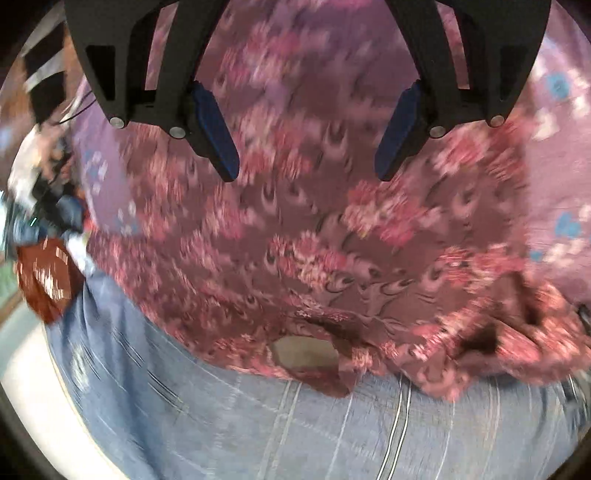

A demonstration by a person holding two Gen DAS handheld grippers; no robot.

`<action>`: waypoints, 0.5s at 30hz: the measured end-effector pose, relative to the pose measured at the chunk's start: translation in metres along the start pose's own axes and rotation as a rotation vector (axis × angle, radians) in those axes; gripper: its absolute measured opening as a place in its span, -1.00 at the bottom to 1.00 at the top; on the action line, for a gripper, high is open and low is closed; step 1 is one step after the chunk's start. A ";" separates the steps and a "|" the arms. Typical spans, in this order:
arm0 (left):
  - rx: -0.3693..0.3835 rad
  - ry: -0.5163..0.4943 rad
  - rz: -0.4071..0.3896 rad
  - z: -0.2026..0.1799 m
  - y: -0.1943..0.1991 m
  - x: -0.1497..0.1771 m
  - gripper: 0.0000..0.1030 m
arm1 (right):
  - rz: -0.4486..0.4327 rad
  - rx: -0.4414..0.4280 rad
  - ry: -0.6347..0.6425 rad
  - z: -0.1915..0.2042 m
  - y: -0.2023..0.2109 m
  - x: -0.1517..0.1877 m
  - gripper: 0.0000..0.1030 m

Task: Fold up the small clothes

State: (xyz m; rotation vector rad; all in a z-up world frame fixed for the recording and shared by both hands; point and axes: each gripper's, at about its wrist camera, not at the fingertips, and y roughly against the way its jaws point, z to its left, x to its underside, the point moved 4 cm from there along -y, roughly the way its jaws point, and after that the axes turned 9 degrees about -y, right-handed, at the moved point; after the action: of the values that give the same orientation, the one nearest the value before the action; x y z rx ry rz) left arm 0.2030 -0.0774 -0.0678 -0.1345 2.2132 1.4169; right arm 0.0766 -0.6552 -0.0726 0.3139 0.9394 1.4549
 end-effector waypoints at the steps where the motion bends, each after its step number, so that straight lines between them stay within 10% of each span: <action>1: 0.020 0.020 0.003 0.003 -0.004 -0.001 0.46 | -0.007 0.005 -0.043 -0.006 -0.010 -0.010 0.33; 10: 0.058 0.026 -0.029 0.005 -0.029 -0.019 0.46 | -0.064 0.026 -0.173 -0.021 -0.073 -0.037 0.26; 12: 0.066 0.031 -0.029 0.008 -0.033 -0.022 0.46 | -0.081 -0.019 -0.172 -0.020 -0.073 -0.039 -0.56; 15: 0.074 0.043 -0.033 0.013 -0.034 -0.024 0.46 | -0.095 -0.047 -0.162 -0.014 -0.068 -0.037 -0.70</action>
State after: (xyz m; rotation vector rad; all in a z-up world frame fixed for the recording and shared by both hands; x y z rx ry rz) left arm 0.2401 -0.0857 -0.0891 -0.1761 2.2843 1.3241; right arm 0.1199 -0.7040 -0.1160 0.3430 0.7782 1.3413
